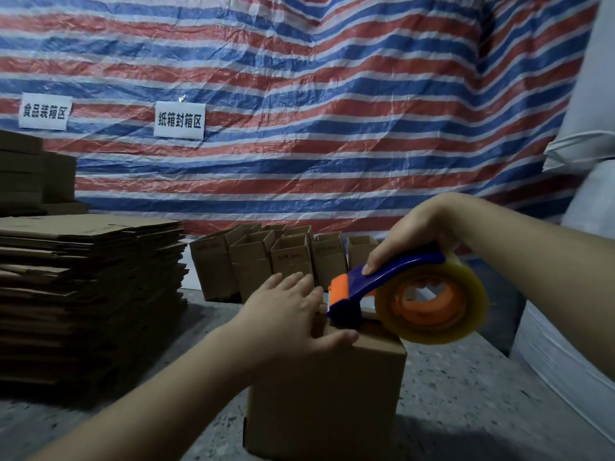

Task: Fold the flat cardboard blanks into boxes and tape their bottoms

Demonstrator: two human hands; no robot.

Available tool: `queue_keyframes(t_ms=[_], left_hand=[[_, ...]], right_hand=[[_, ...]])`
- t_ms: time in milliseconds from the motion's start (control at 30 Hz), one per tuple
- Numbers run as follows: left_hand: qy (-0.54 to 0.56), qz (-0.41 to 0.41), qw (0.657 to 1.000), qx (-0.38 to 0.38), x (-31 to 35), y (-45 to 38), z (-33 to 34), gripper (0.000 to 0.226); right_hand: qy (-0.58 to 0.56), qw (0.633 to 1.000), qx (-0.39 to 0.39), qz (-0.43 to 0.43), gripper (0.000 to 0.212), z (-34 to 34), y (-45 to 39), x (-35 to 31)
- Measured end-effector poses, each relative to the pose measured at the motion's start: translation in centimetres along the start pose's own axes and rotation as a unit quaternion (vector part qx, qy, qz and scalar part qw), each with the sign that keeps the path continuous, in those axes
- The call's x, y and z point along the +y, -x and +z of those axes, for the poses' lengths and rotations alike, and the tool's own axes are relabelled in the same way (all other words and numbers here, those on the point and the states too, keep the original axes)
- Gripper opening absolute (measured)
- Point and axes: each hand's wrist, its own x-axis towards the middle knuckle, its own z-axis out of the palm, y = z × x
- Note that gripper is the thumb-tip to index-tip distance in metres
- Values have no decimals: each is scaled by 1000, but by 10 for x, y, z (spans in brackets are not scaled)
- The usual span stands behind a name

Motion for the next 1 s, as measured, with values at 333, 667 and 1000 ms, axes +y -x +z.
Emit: queue_keyframes(t_ms=[333,667,1000], left_hand=[[33,5,999,20,8,-1,15,123],[37,-10,999,-2,9,0,13,127],[34,20,999,-18,28,-17,8,124]], right_hand=[[-39,999,-10,-16,77,-7,-5,18],[-69,997,-13,9,74,-6,-5,68],[-89,996,-29,-3,83,4,-12,76]])
